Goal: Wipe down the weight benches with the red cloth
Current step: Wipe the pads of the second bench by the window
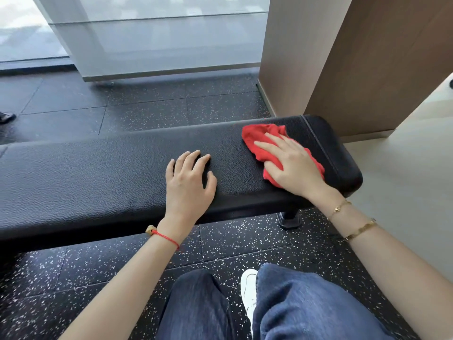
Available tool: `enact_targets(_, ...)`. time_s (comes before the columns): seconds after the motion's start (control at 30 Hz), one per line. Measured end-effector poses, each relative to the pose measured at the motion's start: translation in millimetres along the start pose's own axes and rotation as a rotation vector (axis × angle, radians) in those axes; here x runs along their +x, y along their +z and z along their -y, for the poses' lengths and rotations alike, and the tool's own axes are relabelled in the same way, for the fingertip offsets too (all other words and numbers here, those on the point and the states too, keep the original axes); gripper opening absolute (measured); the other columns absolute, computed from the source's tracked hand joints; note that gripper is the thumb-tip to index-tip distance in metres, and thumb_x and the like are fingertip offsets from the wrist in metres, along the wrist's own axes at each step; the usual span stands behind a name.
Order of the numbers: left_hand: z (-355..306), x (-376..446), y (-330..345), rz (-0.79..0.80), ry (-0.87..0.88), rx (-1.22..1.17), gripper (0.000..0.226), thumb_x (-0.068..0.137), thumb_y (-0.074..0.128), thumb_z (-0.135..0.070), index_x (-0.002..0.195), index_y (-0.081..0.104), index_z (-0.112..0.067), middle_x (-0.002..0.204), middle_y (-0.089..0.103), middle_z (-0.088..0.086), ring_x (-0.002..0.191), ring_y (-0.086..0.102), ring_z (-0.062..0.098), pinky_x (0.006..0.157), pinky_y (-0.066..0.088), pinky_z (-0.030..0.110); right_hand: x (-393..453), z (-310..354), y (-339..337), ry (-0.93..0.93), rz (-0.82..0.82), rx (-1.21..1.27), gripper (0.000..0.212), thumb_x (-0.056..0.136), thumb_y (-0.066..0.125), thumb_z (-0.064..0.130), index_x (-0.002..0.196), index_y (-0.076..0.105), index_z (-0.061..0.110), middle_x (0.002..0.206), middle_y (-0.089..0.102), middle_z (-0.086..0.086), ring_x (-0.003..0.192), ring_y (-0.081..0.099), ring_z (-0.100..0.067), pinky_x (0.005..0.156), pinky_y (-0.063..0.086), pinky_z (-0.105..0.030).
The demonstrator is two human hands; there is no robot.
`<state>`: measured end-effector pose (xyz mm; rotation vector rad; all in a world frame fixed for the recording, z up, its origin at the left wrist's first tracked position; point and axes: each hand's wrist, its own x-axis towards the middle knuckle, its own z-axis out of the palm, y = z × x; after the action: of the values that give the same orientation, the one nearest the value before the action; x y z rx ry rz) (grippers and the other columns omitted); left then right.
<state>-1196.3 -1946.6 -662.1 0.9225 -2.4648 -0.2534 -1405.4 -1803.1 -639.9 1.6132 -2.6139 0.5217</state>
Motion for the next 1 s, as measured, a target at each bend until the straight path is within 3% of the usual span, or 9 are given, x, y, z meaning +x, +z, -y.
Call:
enact_targets(0.13, 26.2, -4.7, -21.9, -0.077, 0.029, 0.064, 0.037, 0.092, 0.052, -0.028, 0.124, 0.065, -0.014, 0.13, 0.063, 0.004, 0.126, 0.052, 0.027, 0.113, 0.033, 0.046, 23.5, -12.5, -1.0, 0.205, -0.028, -0.04, 0.052, 0.091, 0.046, 0.036, 0.142, 0.048, 0.03, 0.157, 0.035, -0.003, 0.145, 0.029, -0.028, 0.121, 0.017, -0.041)
enact_targets(0.2, 49.4, -8.9, -35.6, -0.1, 0.003, 0.083, 0.039, 0.092, 0.049, -0.03, 0.123, 0.064, -0.014, 0.128, 0.064, 0.004, 0.124, 0.053, 0.027, 0.112, 0.034, 0.045, 39.5, 1.6, 5.8, 0.223, -0.02, -0.042, 0.05, 0.093, 0.049, 0.033, 0.142, 0.047, 0.03, 0.158, 0.033, -0.003, 0.146, 0.027, -0.028, 0.121, 0.014, -0.039)
enact_targets(0.4, 106.3, -31.1, -59.2, -0.139, -0.034, 0.159, 0.037, 0.092, 0.046, -0.03, 0.118, 0.067, -0.012, 0.12, 0.067, 0.007, 0.116, 0.057, 0.03, 0.106, 0.036, 0.045, 30.0, 92.2, 28.3, -0.097, 0.076, 0.007, 0.051, 0.091, 0.052, 0.032, 0.142, 0.047, 0.032, 0.157, 0.034, 0.001, 0.144, 0.03, -0.025, 0.122, 0.012, -0.036)
enact_targets(0.53, 122.7, -41.4, -64.5, -0.152, -0.038, 0.159, 0.036, 0.092, 0.046, -0.028, 0.116, 0.067, -0.012, 0.118, 0.068, 0.007, 0.113, 0.058, 0.03, 0.105, 0.037, 0.045, -7.6, 115.9, 27.6, -0.272, 0.131, 0.044, 0.053, 0.089, 0.05, 0.035, 0.142, 0.047, 0.034, 0.157, 0.035, 0.004, 0.147, 0.027, -0.023, 0.123, 0.015, -0.041)
enact_targets(0.7, 128.4, -45.5, -62.8, -0.135, -0.032, 0.106, 0.036, 0.092, 0.044, -0.024, 0.119, 0.064, -0.01, 0.12, 0.064, 0.007, 0.116, 0.055, 0.031, 0.106, 0.038, 0.046, -7.6, 108.5, 25.2, -0.159, 0.072, 0.04, 0.052, 0.091, 0.053, 0.033, 0.142, 0.047, 0.035, 0.156, 0.036, 0.003, 0.146, 0.03, -0.023, 0.122, 0.017, -0.039)
enact_targets(0.83, 129.8, -45.6, -59.1, -0.133, -0.034, 0.102, 0.034, 0.092, 0.044, -0.023, 0.118, 0.063, -0.01, 0.12, 0.062, 0.008, 0.116, 0.053, 0.033, 0.107, 0.037, 0.047, 28.5, 129.0, 39.0, -0.017, 0.077, 0.025, 0.051, 0.094, 0.048, 0.035, 0.144, 0.043, 0.034, 0.159, 0.031, 0.001, 0.148, 0.022, -0.026, 0.123, 0.01, -0.038)
enact_targets(1.0, 131.5, -43.2, -56.4, -0.156, -0.019, 0.111, 0.031, 0.09, 0.047, -0.02, 0.114, 0.064, -0.01, 0.116, 0.064, 0.008, 0.111, 0.055, 0.033, 0.103, 0.04, 0.048, 52.9, 184.0, 58.2, -0.089, 0.097, 0.054, 0.052, 0.093, 0.048, 0.036, 0.145, 0.043, 0.033, 0.159, 0.029, 0.002, 0.148, 0.021, -0.027, 0.123, 0.009, -0.039)
